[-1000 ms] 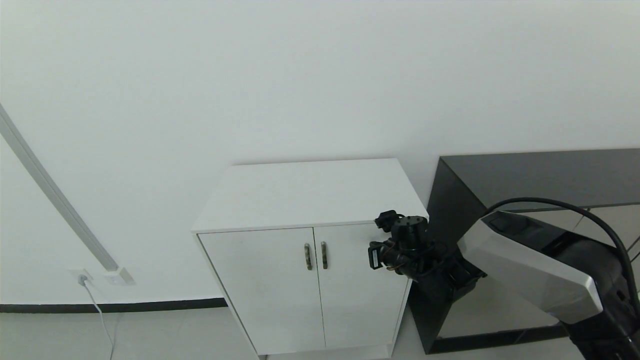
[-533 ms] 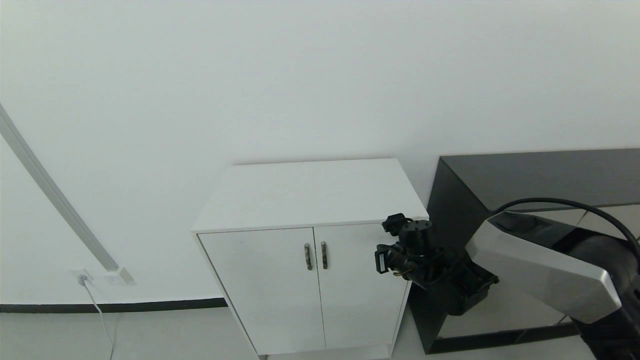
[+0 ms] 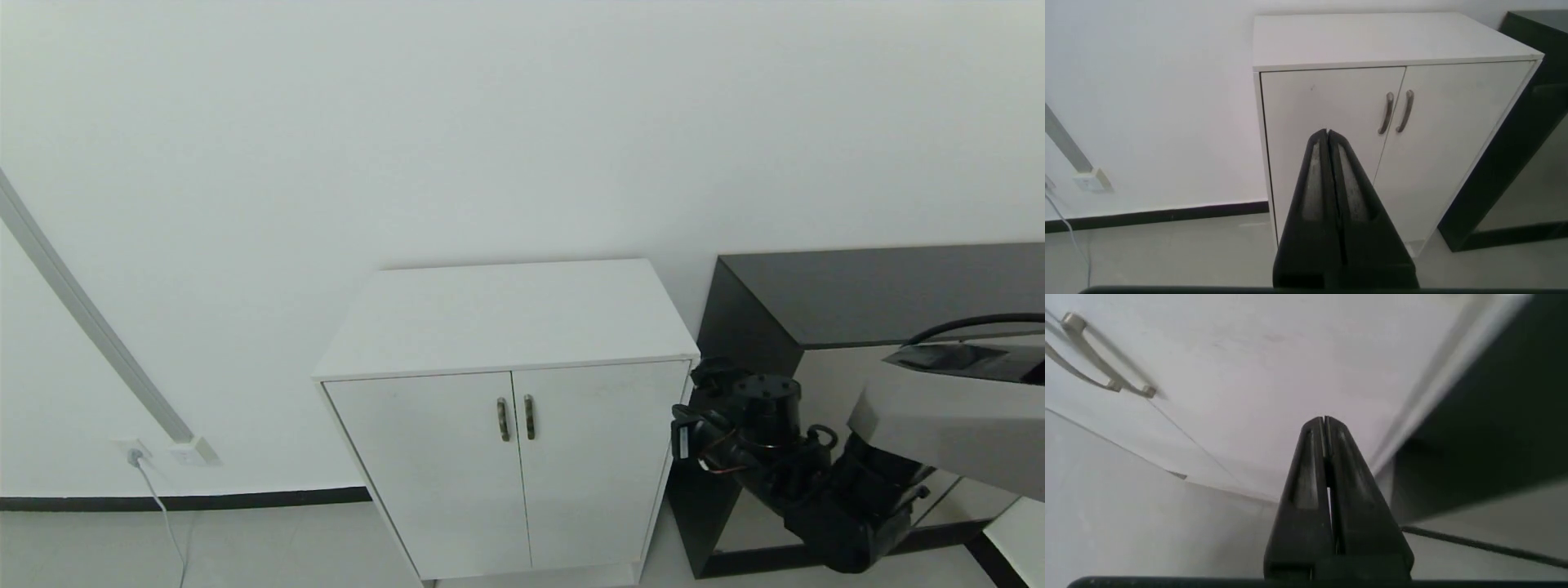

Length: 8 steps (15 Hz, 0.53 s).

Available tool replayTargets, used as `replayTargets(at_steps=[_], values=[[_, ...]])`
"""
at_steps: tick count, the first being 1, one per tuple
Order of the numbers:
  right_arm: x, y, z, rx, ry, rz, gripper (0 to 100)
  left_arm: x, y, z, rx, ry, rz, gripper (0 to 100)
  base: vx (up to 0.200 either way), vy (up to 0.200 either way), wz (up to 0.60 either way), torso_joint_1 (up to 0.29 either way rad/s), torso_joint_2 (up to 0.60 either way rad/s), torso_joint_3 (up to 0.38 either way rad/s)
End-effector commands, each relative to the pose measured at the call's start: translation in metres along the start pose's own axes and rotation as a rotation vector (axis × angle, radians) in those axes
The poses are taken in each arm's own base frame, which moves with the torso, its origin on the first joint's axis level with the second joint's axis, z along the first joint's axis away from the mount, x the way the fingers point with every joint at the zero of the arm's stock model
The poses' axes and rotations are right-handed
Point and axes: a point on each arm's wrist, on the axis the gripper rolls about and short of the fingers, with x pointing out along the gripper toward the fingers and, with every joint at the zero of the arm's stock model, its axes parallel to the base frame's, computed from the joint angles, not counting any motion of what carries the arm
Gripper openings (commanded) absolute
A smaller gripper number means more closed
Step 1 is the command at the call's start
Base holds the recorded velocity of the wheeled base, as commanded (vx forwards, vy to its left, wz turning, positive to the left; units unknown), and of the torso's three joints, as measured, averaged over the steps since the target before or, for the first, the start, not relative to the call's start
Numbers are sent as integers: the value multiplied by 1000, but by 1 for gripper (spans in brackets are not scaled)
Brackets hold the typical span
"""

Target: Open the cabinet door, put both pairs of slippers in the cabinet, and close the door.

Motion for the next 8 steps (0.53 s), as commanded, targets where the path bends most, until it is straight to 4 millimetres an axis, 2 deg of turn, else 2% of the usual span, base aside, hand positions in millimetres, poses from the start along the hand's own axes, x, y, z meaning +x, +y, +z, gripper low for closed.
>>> replayTargets(at_steps=[1,5,6,8], values=[[-35,-29,6,20,-30,-66,0,0,0,0,0,1,0,0,0,0,0,0,0,0],[-81,-63,2,35,-26,-165,0,0,0,0,0,1,-2,0,0,0,0,0,0,0],[-98,-74,-1,21,-18,-201,0,0,0,0,0,1,-2,0,0,0,0,0,0,0],[-120,-84,-5,0,-38,-242,0,0,0,0,0,1,-2,0,0,0,0,0,0,0]])
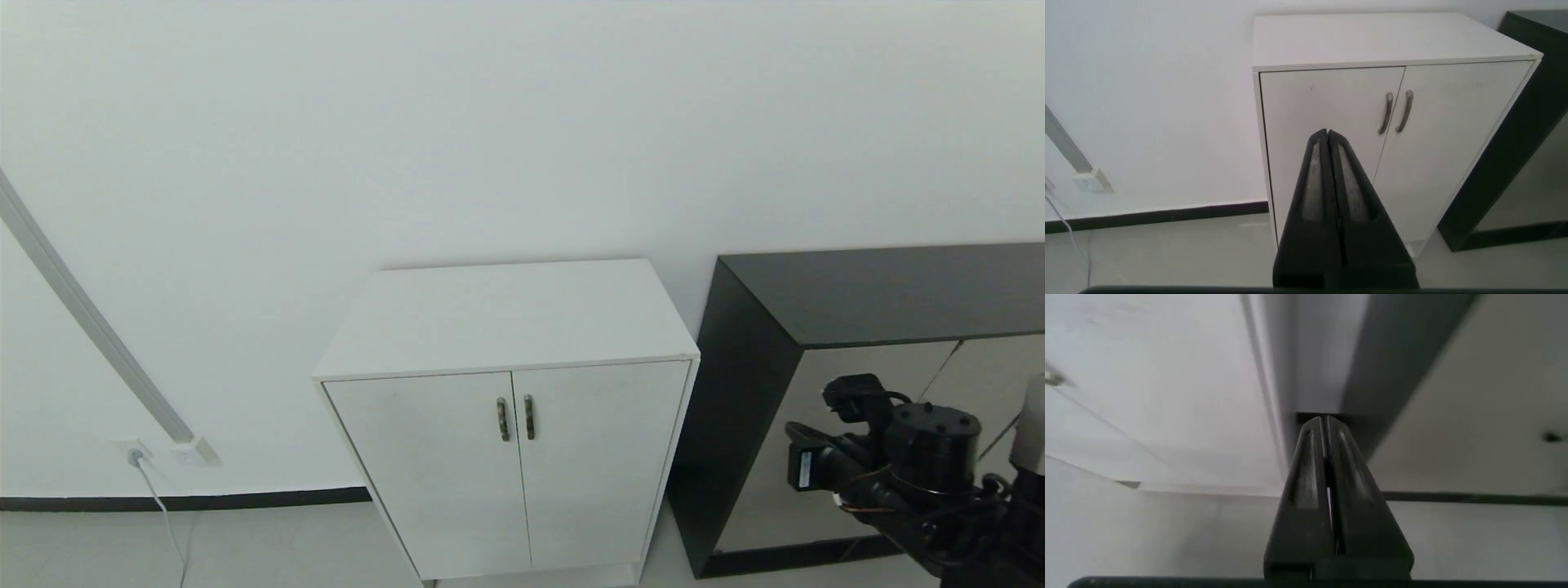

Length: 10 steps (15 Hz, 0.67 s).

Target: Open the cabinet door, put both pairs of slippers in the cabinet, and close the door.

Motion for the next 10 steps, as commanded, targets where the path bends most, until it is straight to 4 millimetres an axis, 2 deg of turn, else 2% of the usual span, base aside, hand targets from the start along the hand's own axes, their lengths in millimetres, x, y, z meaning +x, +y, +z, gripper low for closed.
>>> replayTargets(at_steps=[1,4,7,10], values=[[-31,-20,-3,-16,14,-56,0,0,0,0,0,1,0,0,0,0,0,0,0,0],[-60,-26,0,-11,10,-63,0,0,0,0,-2,1,0,0,0,0,0,0,0,0],[-72,-31,14,5,-62,-83,0,0,0,0,-2,1,0,0,0,0,0,0,0,0],[-104,-34,22,6,-23,-79,0,0,0,0,-2,1,0,0,0,0,0,0,0,0]])
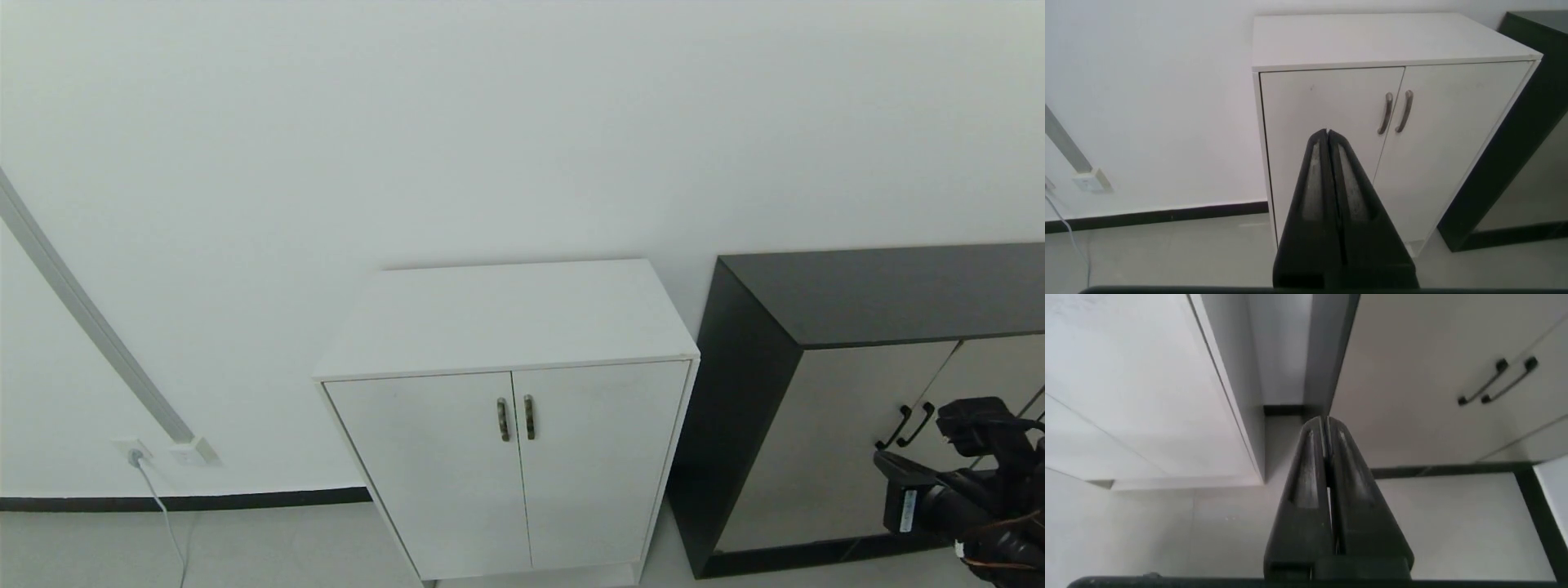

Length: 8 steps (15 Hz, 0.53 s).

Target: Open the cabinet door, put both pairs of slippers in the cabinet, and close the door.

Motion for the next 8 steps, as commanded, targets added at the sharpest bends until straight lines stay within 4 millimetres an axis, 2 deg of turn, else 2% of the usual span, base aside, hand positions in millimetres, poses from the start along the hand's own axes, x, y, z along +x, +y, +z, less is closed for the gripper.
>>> replayTargets(at_steps=[1,5,8], values=[[-35,-6,13,12,-45,8,0,0,0,0,0,1,3,0,0,0,0,0,0,0],[-86,-14,5,-3,-7,74,0,0,0,0,0,1,0,0,0,0,0,0,0,0],[-113,-18,-9,-9,25,118,0,0,0,0,0,1,0,0,0,0,0,0,0,0]])
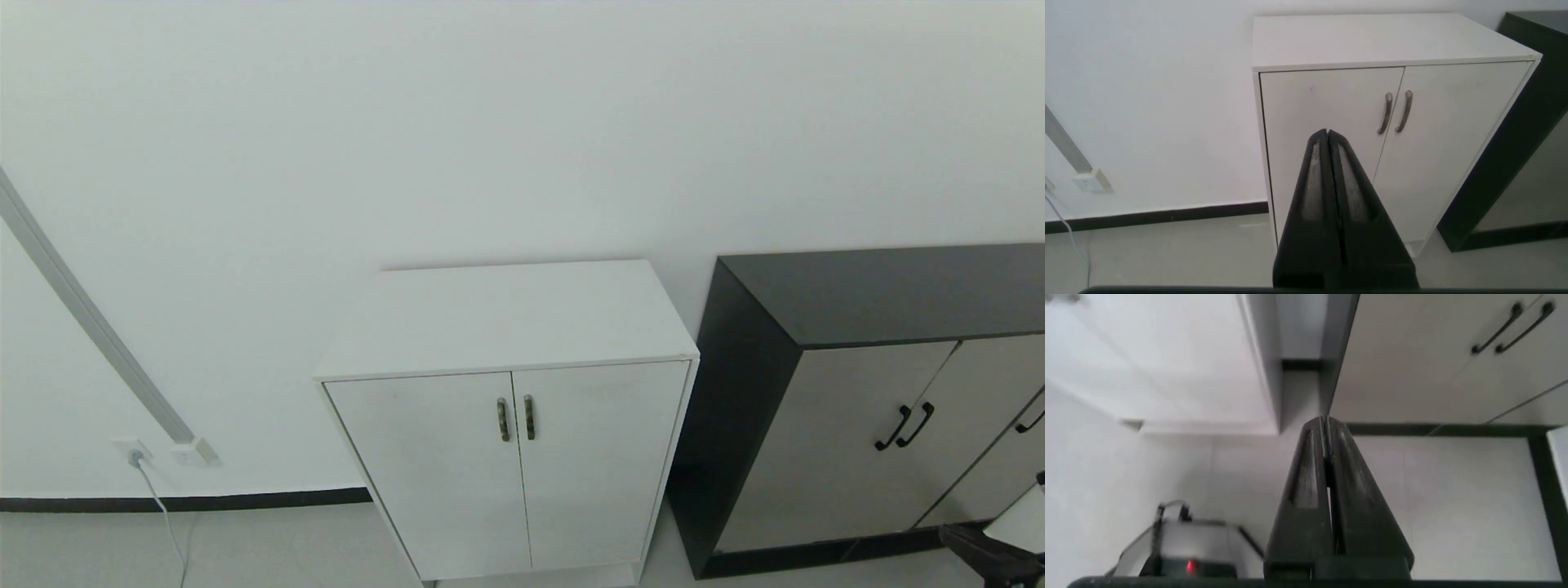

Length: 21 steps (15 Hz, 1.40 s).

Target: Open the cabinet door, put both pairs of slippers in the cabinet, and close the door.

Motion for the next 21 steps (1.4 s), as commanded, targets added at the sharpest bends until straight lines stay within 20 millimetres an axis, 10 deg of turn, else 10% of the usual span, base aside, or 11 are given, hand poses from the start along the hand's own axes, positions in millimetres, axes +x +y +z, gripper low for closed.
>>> replayTargets(at_steps=[1,21], values=[[-35,-2,-10,3,-79,50,0,0,0,0,1,1,0,0,0,0,0,0,0,0],[-71,-4,-61,-16,45,145,0,0,0,0,-2,1,3,0,0,0,0,0,0,0]])
